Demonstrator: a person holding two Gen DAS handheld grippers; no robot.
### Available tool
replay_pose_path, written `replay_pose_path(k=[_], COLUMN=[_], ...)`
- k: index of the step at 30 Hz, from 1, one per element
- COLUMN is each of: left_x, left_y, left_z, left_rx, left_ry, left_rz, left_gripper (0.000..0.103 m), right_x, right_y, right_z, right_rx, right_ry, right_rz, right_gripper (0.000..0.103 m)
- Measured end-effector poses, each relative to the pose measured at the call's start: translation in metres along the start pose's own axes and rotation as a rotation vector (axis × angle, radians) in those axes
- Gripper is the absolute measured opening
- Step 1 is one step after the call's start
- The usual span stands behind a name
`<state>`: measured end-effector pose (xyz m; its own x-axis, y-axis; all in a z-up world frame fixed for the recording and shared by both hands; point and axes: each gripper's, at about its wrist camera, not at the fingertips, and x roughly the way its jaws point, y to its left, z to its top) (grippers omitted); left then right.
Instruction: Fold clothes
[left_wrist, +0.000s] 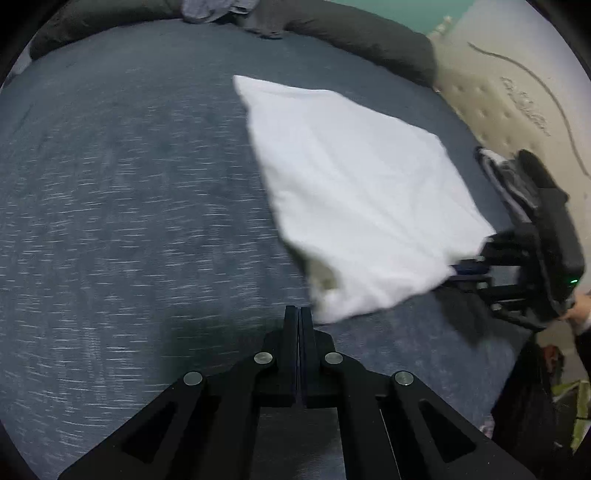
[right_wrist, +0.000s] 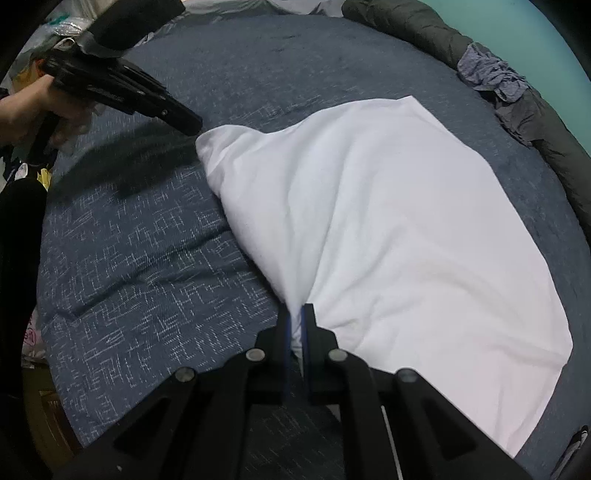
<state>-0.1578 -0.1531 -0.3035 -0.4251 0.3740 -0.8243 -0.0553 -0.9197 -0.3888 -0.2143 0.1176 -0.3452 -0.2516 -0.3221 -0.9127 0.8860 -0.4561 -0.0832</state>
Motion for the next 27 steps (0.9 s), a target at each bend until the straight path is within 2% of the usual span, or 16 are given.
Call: replay_pose_path(k=[3, 5, 6, 7, 8, 11, 15, 17, 23, 25, 26, 27], left_x=[0.01, 0.015, 0.016, 0.015, 0.014, 0.015, 0.026, 0.026, 0.01, 0.002, 0.005, 0.004], left_y=[-0.015, -0.019, -0.018, -0.017, -0.017, -0.015, -0.009, -0.006, -0.001, 0.002, -0.002, -0.004], left_z=[0.003, 0.006, 0.008, 0.008, 0.007, 0.003, -0.004, -0.003, 0.001, -0.001, 0.001, 0.002], left_rx=[0.034, 0.03, 0.017, 0.009, 0.012, 0.025, 0.023, 0.014, -0.004, 0.013, 0.016, 0.013], left_ry=[0.01, 0.013, 0.013, 0.008, 0.009, 0.023, 0.048, 0.05, 0.003, 0.008, 0.012, 0.014], left_rz=[-0.019, -0.032, -0.04, -0.05, -0.053, -0.055, -0.041, -0.035, 0.005, 0.014, 0.005, -0.014], left_gripper=[0.006, 0.021, 0.024, 0.027, 0.029, 0.031, 0.029, 0.002, 0.0, 0.0, 0.0, 0.0], right_x=[-0.002, -0.005, -0.007, -0.01, -0.014, -0.026, -0.042, -0.052, -0.09, -0.103, -0.109, -0.113], right_y=[0.0, -0.002, -0.002, -0.002, -0.002, -0.007, -0.022, -0.037, -0.093, -0.11, -0.115, -0.119], right_z=[0.0, -0.001, -0.002, -0.003, -0.006, -0.02, -0.047, -0.065, -0.133, -0.156, -0.165, -0.174], right_rx=[0.03, 0.056, 0.067, 0.066, 0.065, 0.065, 0.073, 0.115, 0.295, 0.362, 0.387, 0.401], right_ry=[0.008, 0.014, 0.015, 0.015, 0.018, 0.033, 0.065, 0.073, 0.094, 0.087, 0.081, 0.079], right_rz=[0.015, 0.029, 0.035, 0.035, 0.032, 0.019, -0.03, -0.052, -0.132, -0.153, -0.157, -0.163], right_gripper=[0.008, 0.009, 0.014, 0.028, 0.033, 0.034, 0.034, 0.034, 0.034, 0.034, 0.035, 0.039])
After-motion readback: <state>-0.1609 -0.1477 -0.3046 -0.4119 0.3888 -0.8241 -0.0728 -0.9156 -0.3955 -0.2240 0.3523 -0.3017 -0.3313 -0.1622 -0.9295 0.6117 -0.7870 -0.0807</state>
